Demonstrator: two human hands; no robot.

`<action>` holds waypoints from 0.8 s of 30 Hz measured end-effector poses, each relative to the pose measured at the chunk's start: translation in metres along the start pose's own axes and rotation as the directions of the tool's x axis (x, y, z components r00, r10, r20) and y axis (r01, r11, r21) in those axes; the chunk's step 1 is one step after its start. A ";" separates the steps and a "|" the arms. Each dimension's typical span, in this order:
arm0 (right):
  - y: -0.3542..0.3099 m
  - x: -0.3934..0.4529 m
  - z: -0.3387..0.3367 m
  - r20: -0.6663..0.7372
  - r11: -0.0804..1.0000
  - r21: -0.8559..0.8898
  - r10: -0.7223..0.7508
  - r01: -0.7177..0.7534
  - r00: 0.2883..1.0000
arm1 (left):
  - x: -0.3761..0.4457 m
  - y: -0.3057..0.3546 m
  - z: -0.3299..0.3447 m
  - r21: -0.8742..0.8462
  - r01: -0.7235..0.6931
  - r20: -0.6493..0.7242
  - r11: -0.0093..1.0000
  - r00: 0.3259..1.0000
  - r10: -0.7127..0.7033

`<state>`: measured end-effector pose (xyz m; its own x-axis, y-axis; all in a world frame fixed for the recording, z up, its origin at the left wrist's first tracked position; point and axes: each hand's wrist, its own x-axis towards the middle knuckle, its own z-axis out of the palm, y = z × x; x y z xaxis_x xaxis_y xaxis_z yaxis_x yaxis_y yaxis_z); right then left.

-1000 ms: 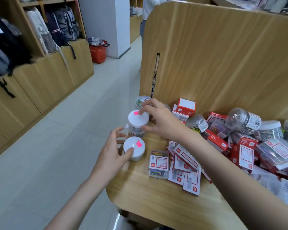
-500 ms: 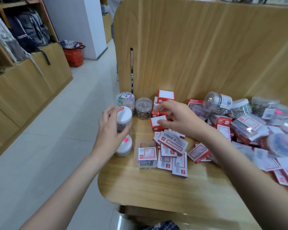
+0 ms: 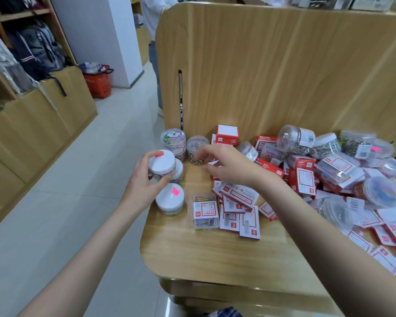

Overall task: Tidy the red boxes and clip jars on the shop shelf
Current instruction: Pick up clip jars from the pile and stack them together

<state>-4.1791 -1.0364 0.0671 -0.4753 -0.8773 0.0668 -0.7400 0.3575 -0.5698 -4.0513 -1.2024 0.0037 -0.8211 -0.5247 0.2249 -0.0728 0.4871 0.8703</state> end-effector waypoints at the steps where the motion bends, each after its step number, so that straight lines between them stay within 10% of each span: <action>1: 0.001 -0.002 0.000 -0.011 1.000 0.010 0.008 -0.008 1.000 | -0.001 -0.001 0.001 0.019 -0.028 0.004 0.999 1.000 0.028; 11: 0.016 -0.036 -0.016 -0.126 0.989 0.006 0.148 -0.148 0.981 | 0.003 0.010 0.016 0.168 -0.056 -0.009 0.984 0.998 0.059; 15: 0.017 -0.064 -0.018 -0.113 0.983 -0.016 0.180 -0.183 0.977 | -0.018 0.026 0.019 0.250 -0.263 -0.116 0.932 0.947 0.298; 24: 0.009 -0.080 0.037 -0.301 0.948 -0.126 0.244 -0.292 0.922 | -0.056 0.029 0.048 0.233 -0.413 0.203 0.880 0.906 0.372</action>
<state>-4.1302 -0.9746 0.0267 -0.7621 -0.6252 0.1686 -0.6225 0.6355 -0.4568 -4.0345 -1.1258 -0.0050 -0.8858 -0.1527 0.4382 0.1432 0.8083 0.5711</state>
